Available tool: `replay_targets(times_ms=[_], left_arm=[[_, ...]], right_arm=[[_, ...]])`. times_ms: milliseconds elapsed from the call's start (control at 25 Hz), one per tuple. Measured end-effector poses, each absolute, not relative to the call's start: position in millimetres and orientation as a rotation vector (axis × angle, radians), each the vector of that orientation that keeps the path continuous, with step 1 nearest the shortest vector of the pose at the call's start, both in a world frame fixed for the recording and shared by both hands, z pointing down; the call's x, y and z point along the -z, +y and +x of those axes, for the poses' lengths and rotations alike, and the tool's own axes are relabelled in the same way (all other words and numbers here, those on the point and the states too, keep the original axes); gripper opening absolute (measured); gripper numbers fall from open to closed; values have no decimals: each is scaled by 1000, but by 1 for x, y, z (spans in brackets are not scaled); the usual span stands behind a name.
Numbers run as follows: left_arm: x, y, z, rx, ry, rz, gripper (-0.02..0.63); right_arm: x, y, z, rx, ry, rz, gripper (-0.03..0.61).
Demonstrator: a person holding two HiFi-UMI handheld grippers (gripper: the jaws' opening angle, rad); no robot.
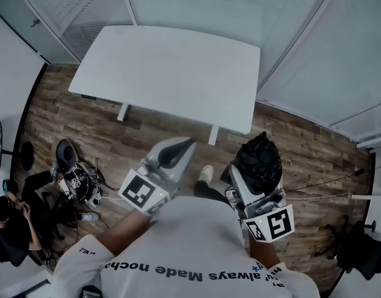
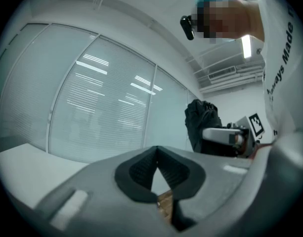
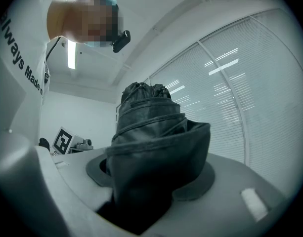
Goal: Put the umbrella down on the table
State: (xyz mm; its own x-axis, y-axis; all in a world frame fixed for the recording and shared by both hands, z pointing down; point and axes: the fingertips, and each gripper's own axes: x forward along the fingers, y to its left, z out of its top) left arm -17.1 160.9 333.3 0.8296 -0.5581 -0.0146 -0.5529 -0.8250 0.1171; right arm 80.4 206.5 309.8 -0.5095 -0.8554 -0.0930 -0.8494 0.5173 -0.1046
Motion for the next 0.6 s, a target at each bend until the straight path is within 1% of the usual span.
replay_targets(times_ms=[320, 600], left_arm=[[-331, 72, 52, 79, -921, 2902, 2], [-340, 33, 77, 47, -922, 2886, 2]], right_arm=[[-308, 118, 148, 51, 2649, -1439, 261], [-318, 81, 174, 100, 2650, -1441, 261]])
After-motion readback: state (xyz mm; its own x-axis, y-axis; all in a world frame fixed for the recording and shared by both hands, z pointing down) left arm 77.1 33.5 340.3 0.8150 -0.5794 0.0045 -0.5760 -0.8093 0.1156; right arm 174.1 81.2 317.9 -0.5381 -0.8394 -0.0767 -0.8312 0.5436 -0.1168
